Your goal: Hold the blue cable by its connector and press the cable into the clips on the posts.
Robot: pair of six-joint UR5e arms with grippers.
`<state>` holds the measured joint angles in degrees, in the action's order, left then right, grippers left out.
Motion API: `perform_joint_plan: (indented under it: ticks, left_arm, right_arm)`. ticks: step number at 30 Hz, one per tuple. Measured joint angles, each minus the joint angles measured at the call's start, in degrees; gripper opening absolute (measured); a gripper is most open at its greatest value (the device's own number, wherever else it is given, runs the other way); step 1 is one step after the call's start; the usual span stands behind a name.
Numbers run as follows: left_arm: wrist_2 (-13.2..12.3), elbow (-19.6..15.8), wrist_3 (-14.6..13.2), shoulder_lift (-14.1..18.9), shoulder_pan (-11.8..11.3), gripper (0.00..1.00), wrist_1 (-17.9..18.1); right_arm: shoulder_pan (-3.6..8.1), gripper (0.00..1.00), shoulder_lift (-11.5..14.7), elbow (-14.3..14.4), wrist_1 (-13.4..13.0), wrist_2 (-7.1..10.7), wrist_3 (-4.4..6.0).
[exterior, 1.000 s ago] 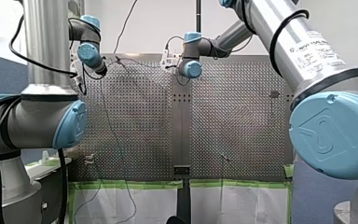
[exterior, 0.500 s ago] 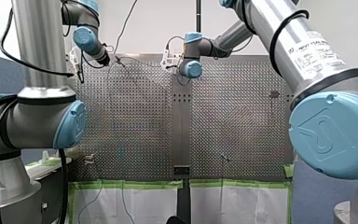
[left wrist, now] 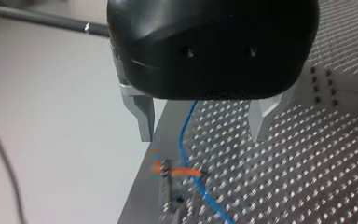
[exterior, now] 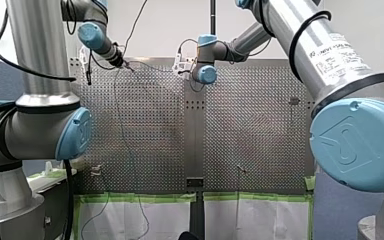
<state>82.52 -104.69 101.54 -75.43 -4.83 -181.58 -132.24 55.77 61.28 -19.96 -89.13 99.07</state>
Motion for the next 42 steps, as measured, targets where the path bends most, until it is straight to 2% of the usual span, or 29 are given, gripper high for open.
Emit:
perform_joint_plan:
  ticks: [4,15,24,42]
  left_arm:
    - [-1.14,0.15,-1.85,-0.94,0.51,1.0,0.59]
    - [-0.47,0.54,-7.33,-1.18,1.46,1.0,2.52]
    - [-0.18,0.56,-8.4,-1.22,1.95,1.0,2.95]
    - [2.97,0.56,-8.7,-1.22,2.86,1.0,2.81]
  right_arm:
    - [-0.01,0.0,-0.06,0.0,0.03,0.0,0.0]
    - [-0.07,0.0,-0.08,0.0,0.12,0.0,0.0]
    - [-0.15,0.0,-0.08,0.01,0.17,0.0,0.0]
    - [-0.03,0.0,-0.08,0.01,0.17,0.16,0.0]
